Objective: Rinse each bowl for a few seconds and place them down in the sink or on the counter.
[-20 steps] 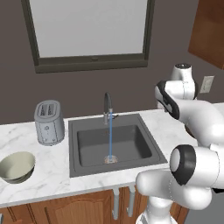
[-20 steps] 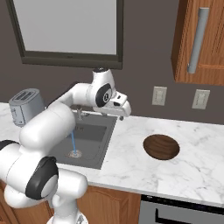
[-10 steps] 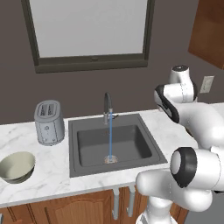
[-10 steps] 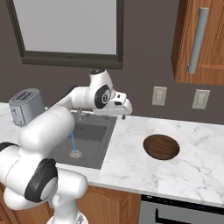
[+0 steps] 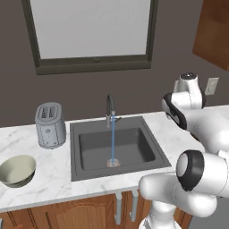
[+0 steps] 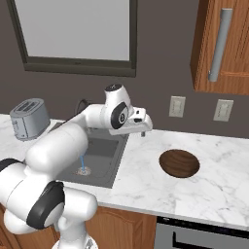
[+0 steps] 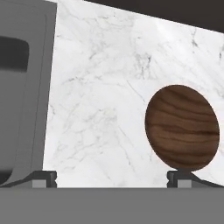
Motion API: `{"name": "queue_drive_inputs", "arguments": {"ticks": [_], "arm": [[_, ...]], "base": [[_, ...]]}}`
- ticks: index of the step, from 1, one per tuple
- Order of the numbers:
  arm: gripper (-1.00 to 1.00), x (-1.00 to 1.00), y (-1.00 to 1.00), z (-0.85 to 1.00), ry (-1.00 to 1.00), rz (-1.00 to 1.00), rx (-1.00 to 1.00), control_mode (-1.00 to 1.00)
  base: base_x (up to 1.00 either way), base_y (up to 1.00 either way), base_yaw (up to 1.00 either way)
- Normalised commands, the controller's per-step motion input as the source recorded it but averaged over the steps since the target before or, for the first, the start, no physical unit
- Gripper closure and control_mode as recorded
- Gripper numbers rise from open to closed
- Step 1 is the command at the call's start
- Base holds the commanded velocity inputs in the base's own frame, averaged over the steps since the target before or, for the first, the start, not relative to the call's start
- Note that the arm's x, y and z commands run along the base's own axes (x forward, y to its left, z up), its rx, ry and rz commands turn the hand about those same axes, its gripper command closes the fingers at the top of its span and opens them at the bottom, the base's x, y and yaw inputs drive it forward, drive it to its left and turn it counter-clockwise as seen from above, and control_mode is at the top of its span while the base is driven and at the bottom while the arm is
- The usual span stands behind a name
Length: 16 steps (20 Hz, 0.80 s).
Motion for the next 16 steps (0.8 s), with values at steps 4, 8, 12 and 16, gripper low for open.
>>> {"name": "queue_drive_inputs", "arguments": {"ticks": [4, 8, 12, 16], "arm": [[-1.0, 0.0, -0.23, -0.03, 0.0, 0.06, -0.01, -1.0], [-1.0, 0.0, -0.24, -0.08, 0.0, 0.05, 0.0, -1.0], [-1.0, 0.0, -0.22, -0.07, 0.0, 0.05, 0.0, -1.0], [-1.0, 0.0, -0.24, -0.04, 0.0, 0.05, 0.0, -1.0]], "base": [[0.0, 0.0, 0.0], [0.0, 0.0, 0.0], [0.0, 0.0, 0.0], [0.0, 0.0, 0.0]]}}
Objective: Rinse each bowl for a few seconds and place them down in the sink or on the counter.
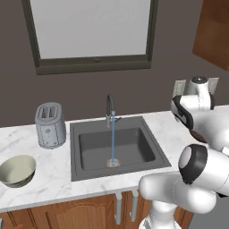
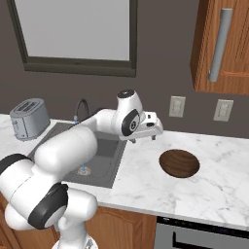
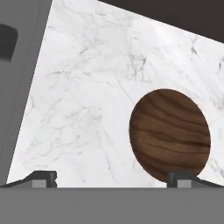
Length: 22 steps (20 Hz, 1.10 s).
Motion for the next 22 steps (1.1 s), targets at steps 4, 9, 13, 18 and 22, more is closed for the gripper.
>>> {"name": "queue_drive_inputs", "arguments": {"ticks": [4, 9, 13, 18, 22], "arm": [[-1.0, 0.0, -0.24, -0.02, 0.0, 0.04, 0.0, -1.0], [-1.0, 0.0, -0.25, -0.04, 0.0, 0.04, 0.0, -1.0], [-1.0, 0.0, -0.21, -0.11, 0.0, 0.03, 0.0, -1.0], [-1.0, 0.0, -0.11, -0.17, 0.0, 0.03, -0.02, -1.0], [-1.0, -0.04, -0.03, -0.24, 0.0, 0.01, -0.04, -1.0]], "base": [[0.0, 0.0, 0.0], [0.0, 0.0, 0.0], [0.0, 0.0, 0.0], [0.0, 0.0, 0.0], [0.0, 0.0, 0.0]]}}
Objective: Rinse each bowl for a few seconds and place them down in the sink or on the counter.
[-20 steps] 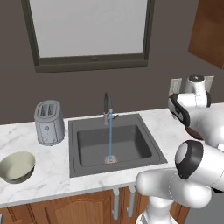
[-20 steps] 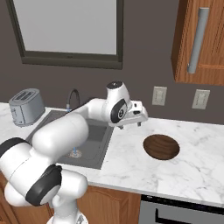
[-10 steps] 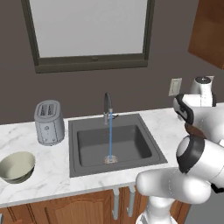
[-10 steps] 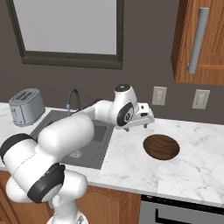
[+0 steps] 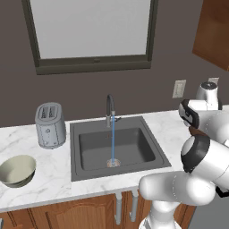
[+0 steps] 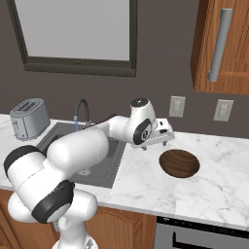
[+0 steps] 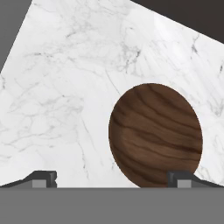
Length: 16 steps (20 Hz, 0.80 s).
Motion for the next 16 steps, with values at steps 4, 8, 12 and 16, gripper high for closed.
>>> {"name": "queue_drive_inputs", "arguments": {"ticks": [4, 8, 12, 16], "arm": [[-1.0, -0.03, -0.01, -0.24, 0.0, 0.01, -0.05, -1.0], [-1.0, 0.0, -0.02, -0.24, 0.0, 0.0, -0.05, -1.0], [-1.0, 0.0, -0.09, -0.2, 0.0, 0.0, -0.04, -1.0], [-1.0, 0.0, -0.13, -0.15, 0.0, 0.0, -0.02, -1.0]], "base": [[0.0, 0.0, 0.0], [0.0, 0.0, 0.0], [0.0, 0.0, 0.0], [0.0, 0.0, 0.0]]}}
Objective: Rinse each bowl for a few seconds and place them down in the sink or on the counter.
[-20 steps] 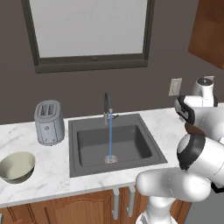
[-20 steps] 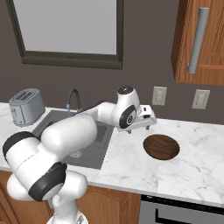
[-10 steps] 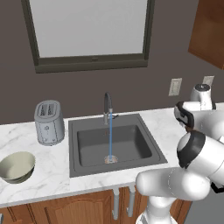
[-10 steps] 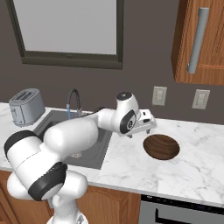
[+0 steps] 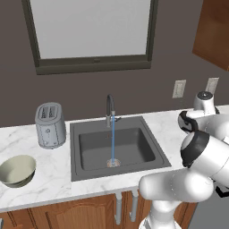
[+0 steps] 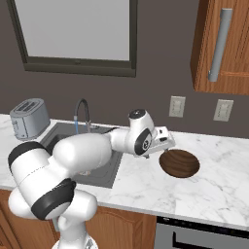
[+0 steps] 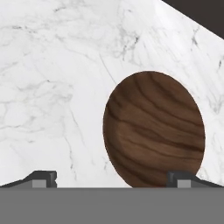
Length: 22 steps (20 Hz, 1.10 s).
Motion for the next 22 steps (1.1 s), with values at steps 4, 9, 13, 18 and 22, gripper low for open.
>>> {"name": "queue_drive_inputs", "arguments": {"ticks": [4, 9, 13, 18, 22], "arm": [[-1.0, 0.0, -0.11, -0.15, 0.0, 0.0, 0.0, -1.0], [-1.0, 0.0, -0.06, -0.14, 0.0, 0.0, 0.0, -1.0], [-1.0, 0.0, 0.0, -0.14, 0.0, 0.0, 0.0, -1.0], [-1.0, -0.01, 0.0, -0.14, 0.0, 0.0, 0.0, -1.0], [-1.0, 0.0, -0.04, -0.16, 0.0, 0.0, 0.0, -1.0]], "base": [[0.0, 0.0, 0.0], [0.0, 0.0, 0.0], [0.0, 0.0, 0.0], [0.0, 0.0, 0.0], [0.0, 0.0, 0.0]]}}
